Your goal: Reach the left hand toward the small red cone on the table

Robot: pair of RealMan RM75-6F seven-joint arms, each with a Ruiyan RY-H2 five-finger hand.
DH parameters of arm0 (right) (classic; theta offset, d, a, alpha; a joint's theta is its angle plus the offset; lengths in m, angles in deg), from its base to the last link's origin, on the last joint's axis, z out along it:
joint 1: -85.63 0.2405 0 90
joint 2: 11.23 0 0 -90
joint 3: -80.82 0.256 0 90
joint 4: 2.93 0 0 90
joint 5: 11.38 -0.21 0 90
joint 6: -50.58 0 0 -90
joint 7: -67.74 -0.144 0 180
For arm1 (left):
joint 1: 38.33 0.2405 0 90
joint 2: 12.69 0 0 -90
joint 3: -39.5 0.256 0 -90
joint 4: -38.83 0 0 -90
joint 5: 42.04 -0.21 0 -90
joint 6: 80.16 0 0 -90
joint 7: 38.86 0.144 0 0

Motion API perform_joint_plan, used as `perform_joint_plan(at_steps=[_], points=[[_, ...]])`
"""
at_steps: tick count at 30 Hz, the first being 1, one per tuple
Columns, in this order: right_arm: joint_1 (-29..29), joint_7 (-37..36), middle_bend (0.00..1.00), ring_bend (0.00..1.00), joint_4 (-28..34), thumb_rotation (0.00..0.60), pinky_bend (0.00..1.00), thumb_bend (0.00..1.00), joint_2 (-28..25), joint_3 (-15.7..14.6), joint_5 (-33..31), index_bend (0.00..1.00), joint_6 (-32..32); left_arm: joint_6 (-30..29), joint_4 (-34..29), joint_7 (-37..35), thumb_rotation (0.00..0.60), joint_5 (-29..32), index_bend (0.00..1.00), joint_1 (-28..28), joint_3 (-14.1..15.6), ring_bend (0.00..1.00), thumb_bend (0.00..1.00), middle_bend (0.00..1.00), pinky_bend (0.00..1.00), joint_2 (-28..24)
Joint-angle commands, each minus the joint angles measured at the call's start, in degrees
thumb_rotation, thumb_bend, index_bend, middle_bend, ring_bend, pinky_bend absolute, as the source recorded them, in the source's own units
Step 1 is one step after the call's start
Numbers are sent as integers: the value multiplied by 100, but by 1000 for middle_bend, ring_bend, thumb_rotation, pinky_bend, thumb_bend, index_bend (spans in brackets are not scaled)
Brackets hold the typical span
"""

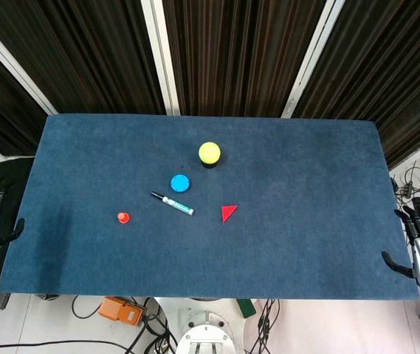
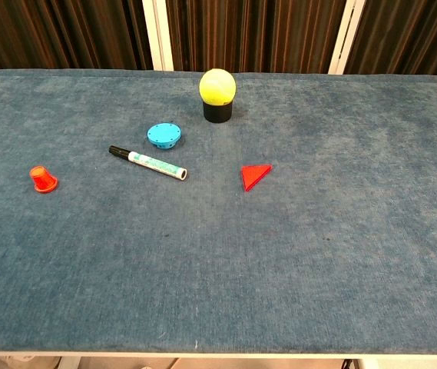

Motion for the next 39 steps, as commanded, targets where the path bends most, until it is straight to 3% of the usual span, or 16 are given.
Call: perform_joint_plan(at_steps=[1, 7, 16, 23, 29, 39], points=[[-2, 16, 135, 54, 10, 600, 0, 402, -8, 0, 1, 185, 3, 6, 7, -20, 600, 0, 103, 12, -22, 0, 350, 0, 82, -16], [-20, 14, 135, 54, 0, 600, 0, 401, -6, -3, 16, 186, 41, 56, -50, -179, 600, -134, 103, 5, -10, 0, 350, 0, 82, -43], [-73, -47, 135, 54, -2, 600, 0, 402, -43, -38, 65, 190, 99, 517, -236, -1290, 600, -1024, 122, -308, 324, 0, 318, 0, 82, -111], [-112, -66, 135, 54, 7, 600, 0, 402, -60, -91, 169, 190, 154, 1086, -38, -1780, 600, -1318, 169, -817, 353, 0, 313, 0, 82, 321], [-126, -107, 135, 54, -1, 600, 0, 402, -76, -86, 167, 190, 170, 1570, 281, -2271, 600, -1303, 207, -1225, 309, 0, 313, 0, 82, 694], [-114, -74, 135, 54, 9, 600, 0, 402, -76, -80, 144, 189, 133, 1985, 997, -2506, 600, -1137, 252, -1643, 207, 0, 313, 0, 82, 1295]])
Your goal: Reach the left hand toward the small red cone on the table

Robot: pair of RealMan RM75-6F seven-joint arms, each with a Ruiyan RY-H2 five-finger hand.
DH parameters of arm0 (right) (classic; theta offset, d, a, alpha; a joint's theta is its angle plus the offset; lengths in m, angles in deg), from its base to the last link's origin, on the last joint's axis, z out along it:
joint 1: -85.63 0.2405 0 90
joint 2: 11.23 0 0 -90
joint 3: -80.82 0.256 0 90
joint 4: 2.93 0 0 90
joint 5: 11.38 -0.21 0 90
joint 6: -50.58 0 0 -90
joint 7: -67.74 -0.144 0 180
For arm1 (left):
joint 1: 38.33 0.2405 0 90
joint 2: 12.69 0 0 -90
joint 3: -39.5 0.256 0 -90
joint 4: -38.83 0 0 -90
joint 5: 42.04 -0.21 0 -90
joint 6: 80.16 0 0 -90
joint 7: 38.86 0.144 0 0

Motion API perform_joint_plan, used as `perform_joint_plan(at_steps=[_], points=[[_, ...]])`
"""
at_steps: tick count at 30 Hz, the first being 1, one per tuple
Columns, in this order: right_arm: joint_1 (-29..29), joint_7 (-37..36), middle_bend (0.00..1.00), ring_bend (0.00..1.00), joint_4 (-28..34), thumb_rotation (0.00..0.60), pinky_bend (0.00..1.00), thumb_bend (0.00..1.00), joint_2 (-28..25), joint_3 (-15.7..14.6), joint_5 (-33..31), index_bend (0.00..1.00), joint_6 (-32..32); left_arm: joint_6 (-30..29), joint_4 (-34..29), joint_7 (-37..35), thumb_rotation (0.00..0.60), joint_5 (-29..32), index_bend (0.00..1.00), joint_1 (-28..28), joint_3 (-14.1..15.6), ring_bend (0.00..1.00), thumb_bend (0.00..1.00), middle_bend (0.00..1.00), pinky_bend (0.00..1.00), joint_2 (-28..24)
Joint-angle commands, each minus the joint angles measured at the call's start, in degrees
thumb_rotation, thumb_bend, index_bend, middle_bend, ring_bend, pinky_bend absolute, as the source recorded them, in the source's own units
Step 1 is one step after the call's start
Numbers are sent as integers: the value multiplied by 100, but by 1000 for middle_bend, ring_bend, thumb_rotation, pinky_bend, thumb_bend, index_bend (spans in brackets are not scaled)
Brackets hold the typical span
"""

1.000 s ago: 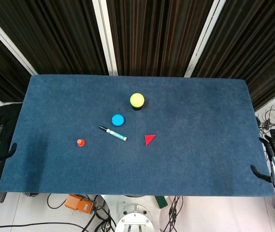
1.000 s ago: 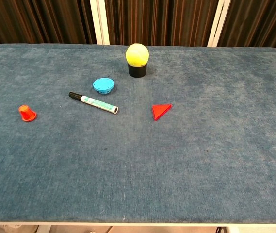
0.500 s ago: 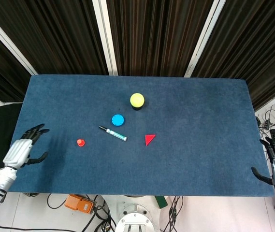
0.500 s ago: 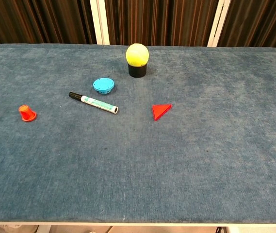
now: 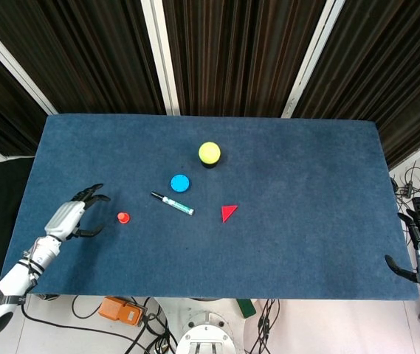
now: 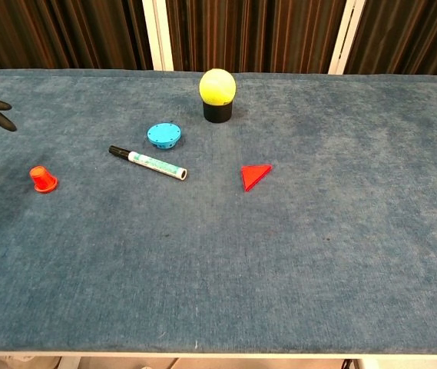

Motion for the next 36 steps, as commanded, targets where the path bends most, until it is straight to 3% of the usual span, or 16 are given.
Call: perform_joint_plan(at_steps=[1, 16, 36], points=[[1, 4, 135, 54, -2, 600, 0, 402, 1, 1, -3, 189, -2, 147, 215, -67, 600, 42, 253, -136, -3, 0, 313, 0, 82, 201], [18, 10, 135, 54, -10, 600, 0, 402, -3, 6, -24, 189, -49, 327, 951, -420, 600, 89, 293, -351, 138, 0, 313, 0, 82, 856], [27, 20, 135, 54, -15, 600, 0, 401, 3, 27, -72, 189, -73, 397, 1265, -458, 600, 188, 368, -479, 214, 0, 314, 0, 82, 1135]])
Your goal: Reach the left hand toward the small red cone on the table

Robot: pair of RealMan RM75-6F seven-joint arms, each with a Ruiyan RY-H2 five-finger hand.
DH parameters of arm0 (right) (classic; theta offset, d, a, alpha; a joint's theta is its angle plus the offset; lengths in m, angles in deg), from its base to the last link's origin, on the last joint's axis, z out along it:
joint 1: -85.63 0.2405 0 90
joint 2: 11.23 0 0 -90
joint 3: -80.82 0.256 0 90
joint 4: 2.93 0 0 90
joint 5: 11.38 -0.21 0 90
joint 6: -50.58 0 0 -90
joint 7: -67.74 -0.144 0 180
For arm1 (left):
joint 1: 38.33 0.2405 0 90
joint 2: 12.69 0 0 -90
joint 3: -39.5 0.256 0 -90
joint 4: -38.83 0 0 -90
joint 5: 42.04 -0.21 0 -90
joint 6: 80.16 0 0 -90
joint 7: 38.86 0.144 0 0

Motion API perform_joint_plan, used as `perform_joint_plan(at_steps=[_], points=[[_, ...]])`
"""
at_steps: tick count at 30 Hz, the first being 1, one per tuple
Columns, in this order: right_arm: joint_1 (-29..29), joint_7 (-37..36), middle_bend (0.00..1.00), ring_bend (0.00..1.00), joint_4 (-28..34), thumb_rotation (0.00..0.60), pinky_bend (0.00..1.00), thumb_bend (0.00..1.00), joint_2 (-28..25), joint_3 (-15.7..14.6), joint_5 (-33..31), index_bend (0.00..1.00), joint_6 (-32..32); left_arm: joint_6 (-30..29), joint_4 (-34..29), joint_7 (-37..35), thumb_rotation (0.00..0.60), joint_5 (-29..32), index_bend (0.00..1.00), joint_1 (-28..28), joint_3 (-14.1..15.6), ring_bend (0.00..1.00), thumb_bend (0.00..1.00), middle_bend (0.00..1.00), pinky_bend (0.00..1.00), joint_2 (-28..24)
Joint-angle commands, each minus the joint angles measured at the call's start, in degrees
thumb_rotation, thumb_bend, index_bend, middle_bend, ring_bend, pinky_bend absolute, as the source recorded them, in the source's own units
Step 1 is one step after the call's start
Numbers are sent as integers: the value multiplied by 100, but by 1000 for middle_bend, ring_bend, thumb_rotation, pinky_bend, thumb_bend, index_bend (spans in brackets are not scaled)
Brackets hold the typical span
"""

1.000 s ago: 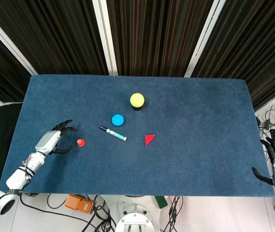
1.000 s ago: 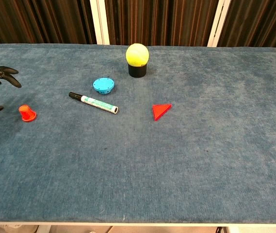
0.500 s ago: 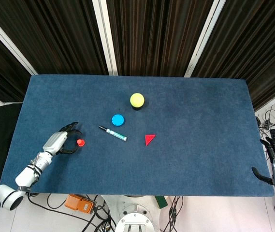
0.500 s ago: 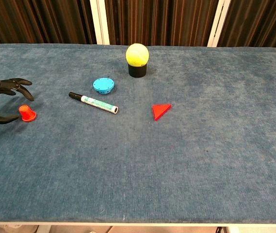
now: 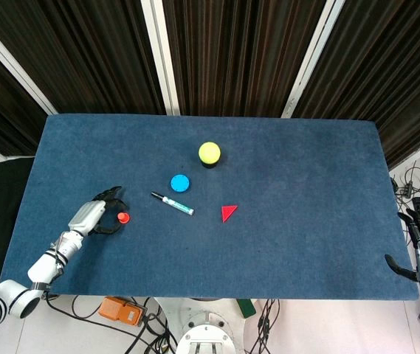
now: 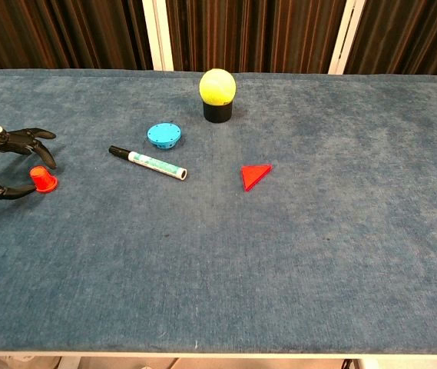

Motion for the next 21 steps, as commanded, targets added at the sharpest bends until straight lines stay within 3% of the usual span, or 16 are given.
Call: perform_joint_plan(at_steps=[1, 21], points=[[0, 3, 135, 54, 1, 600, 0, 401, 0, 3, -9, 189, -2, 4, 14, 3, 600, 10, 372, -9, 4, 0, 314, 0, 82, 11], [-2, 36, 135, 54, 45, 600, 0, 402, -6, 33, -125, 192, -39, 23, -61, 55, 600, 90, 493, -58, 30, 0, 356, 27, 82, -22]])
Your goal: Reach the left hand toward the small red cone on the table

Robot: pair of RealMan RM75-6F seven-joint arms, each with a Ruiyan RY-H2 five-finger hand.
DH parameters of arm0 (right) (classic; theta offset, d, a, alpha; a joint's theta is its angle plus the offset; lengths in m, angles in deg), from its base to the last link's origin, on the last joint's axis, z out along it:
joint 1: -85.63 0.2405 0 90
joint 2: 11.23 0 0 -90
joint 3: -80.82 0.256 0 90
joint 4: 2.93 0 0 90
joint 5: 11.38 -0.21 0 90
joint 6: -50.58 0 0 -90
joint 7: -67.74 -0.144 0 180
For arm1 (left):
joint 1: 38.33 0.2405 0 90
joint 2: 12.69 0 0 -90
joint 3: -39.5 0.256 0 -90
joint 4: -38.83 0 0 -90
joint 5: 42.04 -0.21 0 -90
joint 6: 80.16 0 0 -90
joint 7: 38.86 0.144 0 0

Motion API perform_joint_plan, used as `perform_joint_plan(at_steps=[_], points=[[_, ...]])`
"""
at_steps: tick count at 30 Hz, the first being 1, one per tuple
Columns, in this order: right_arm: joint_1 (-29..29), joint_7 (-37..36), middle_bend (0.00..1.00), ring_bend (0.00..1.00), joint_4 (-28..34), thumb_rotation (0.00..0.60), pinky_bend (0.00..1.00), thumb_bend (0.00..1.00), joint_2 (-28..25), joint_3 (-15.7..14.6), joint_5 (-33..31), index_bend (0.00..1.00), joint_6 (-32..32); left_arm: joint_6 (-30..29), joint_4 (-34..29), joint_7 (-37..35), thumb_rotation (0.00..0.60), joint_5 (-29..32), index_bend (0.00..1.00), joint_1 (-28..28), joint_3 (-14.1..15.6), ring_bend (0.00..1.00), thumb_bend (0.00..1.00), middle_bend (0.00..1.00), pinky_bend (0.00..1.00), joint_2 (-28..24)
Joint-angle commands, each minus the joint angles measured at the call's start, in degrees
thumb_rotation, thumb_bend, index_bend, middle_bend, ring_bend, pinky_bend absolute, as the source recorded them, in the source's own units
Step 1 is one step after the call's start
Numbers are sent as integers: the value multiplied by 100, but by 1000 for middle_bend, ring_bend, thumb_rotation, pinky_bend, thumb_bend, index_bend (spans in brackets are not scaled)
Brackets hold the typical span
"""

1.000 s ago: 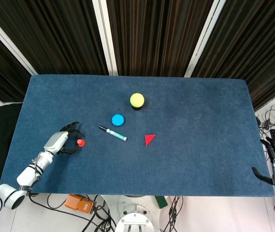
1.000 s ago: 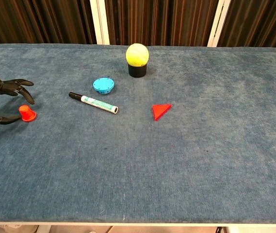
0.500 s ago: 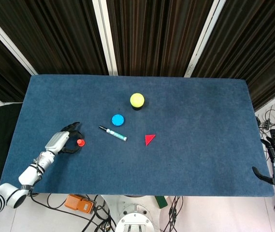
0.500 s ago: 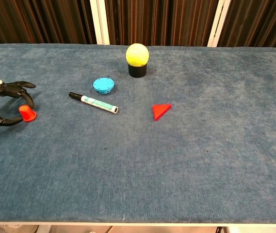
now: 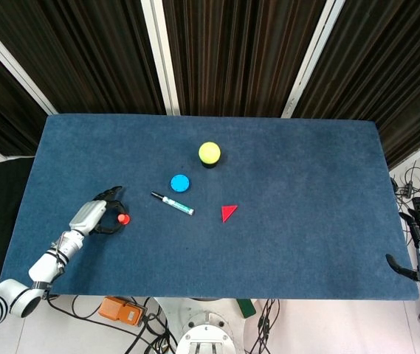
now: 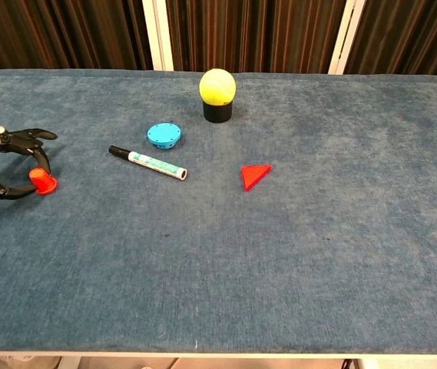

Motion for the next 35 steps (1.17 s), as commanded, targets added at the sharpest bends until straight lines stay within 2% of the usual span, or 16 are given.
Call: perform_joint_plan(at_steps=[1, 6, 10, 15, 20, 22, 28, 35], points=[[-2, 4, 135, 54, 0, 600, 0, 402, 0, 3, -1, 192, 6, 0, -18, 11, 600, 14, 500, -2, -1, 0, 364, 31, 82, -8], [-1, 5, 135, 54, 0, 600, 0, 402, 3, 5, 2, 192, 8, -30, -159, 56, 600, 16, 510, -24, -19, 0, 384, 39, 82, -117], [8, -9, 135, 54, -4, 600, 0, 402, 3, 14, -3, 192, -3, -168, -646, 355, 600, -40, 510, -79, -82, 0, 386, 38, 82, -516], [41, -9, 135, 54, 0, 600, 0, 402, -7, 10, -9, 192, -72, -137, -1922, 1103, 600, 58, 510, -232, -247, 0, 386, 39, 82, -1522], [41, 22, 135, 54, 14, 600, 0, 402, -4, -13, 22, 193, -74, 207, -3382, 1288, 600, 223, 510, -484, -432, 0, 386, 38, 82, -2758], [45, 28, 135, 54, 25, 600, 0, 402, -4, -17, 18, 192, -88, 328, -3756, 1315, 600, 258, 510, -574, -492, 0, 386, 37, 82, -3119], [8, 16, 135, 54, 41, 600, 0, 402, 0, -24, 49, 192, -9, 710, -4543, 974, 600, 425, 510, -843, -756, 0, 386, 37, 82, -3972], [3, 29, 135, 54, 44, 600, 0, 402, 3, -6, 11, 191, -1, 865, -4860, 218, 600, 96, 510, -983, -897, 0, 386, 38, 82, -4427]])
